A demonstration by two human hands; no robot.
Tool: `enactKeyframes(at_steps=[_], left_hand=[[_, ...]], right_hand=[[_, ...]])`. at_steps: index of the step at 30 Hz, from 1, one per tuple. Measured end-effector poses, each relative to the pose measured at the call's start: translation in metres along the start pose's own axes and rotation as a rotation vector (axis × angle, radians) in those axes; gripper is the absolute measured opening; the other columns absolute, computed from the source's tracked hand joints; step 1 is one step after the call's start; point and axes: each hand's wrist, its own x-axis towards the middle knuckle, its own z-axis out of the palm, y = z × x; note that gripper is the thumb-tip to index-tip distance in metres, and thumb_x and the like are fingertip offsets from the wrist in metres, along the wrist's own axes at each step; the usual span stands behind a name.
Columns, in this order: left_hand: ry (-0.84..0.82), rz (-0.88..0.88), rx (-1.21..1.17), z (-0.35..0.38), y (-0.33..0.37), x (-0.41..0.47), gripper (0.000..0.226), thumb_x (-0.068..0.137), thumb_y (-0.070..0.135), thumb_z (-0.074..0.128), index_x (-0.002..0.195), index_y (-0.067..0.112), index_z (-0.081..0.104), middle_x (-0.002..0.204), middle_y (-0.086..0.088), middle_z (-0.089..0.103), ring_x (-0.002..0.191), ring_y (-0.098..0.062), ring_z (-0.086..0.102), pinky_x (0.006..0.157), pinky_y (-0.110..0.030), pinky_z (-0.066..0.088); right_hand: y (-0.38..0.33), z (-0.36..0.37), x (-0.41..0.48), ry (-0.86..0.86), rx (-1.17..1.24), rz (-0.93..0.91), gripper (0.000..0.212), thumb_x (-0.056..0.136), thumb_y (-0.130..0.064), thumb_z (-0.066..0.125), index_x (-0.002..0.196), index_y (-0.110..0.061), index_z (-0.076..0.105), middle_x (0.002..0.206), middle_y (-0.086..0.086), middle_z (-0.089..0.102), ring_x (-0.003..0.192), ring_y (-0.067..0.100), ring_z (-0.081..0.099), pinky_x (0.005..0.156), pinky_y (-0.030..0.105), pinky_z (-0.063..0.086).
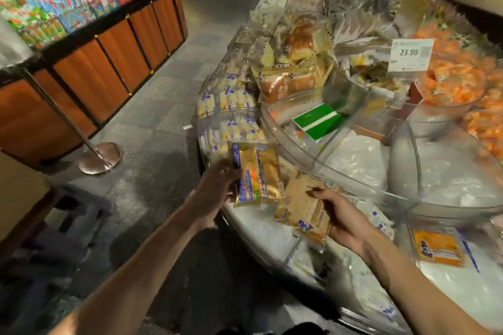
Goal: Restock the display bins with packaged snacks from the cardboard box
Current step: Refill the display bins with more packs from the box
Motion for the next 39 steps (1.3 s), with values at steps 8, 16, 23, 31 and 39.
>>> enactKeyframes(at_steps=[8,16,23,31,39], left_hand=[[0.0,-0.035,-0.064,-0.079,0.003,0.017,0.019,0.099,0.03,0.051,0.114,0.026,0.062,0.104,0.01,0.075,0.096,-0.006,0.071,0.078,-0.028,0.057],[0.117,-0.133,0.007,-0.132,0.007,0.086,0.021,0.097,0.028,0.063,0.117,0.024,0.059,0.102,0.014,0.07,0.083,-0.007,0.068,0.067,-0.027,0.051],[0.127,-0.041,0.042,-0.219,0.067,0.175,0.021,0.097,0.01,0.061,0.109,0.028,0.062,0.1,0.009,0.072,0.086,-0.013,0.069,0.064,-0.034,0.059],[0.003,0.034,-0.211,-0.343,0.094,0.268,0.052,0.066,0.028,0.081,0.106,0.001,0.06,0.116,-0.004,0.072,0.102,-0.021,0.071,0.082,-0.031,0.06],[0.023,-0.113,-0.108,-0.463,0.127,0.4,0.043,0.086,0.037,0.067,0.107,-0.001,0.067,0.104,-0.019,0.072,0.1,-0.028,0.07,0.087,-0.041,0.059]], right_hand=[[0.006,0.044,0.029,0.063,0.005,0.008,0.039,0.087,0.006,0.043,0.121,0.0,0.062,0.108,0.027,0.07,0.076,0.03,0.073,0.075,0.043,0.06],[-0.009,0.103,0.112,0.02,0.055,-0.088,0.037,0.089,-0.004,0.058,0.126,-0.008,0.061,0.116,0.023,0.071,0.086,0.031,0.075,0.064,0.046,0.063],[-0.07,0.195,0.207,-0.042,-0.007,-0.182,0.035,0.093,-0.001,0.055,0.124,-0.016,0.062,0.11,0.016,0.075,0.083,0.029,0.075,0.056,0.04,0.062],[-0.114,0.307,0.33,-0.037,-0.074,-0.174,0.032,0.092,-0.001,0.057,0.121,-0.014,0.064,0.112,0.013,0.074,0.085,0.027,0.075,0.063,0.045,0.063],[-0.135,0.414,0.436,0.061,0.036,-0.156,0.048,0.075,-0.011,0.066,0.123,-0.005,0.062,0.111,0.018,0.072,0.094,0.033,0.07,0.079,0.049,0.058]])
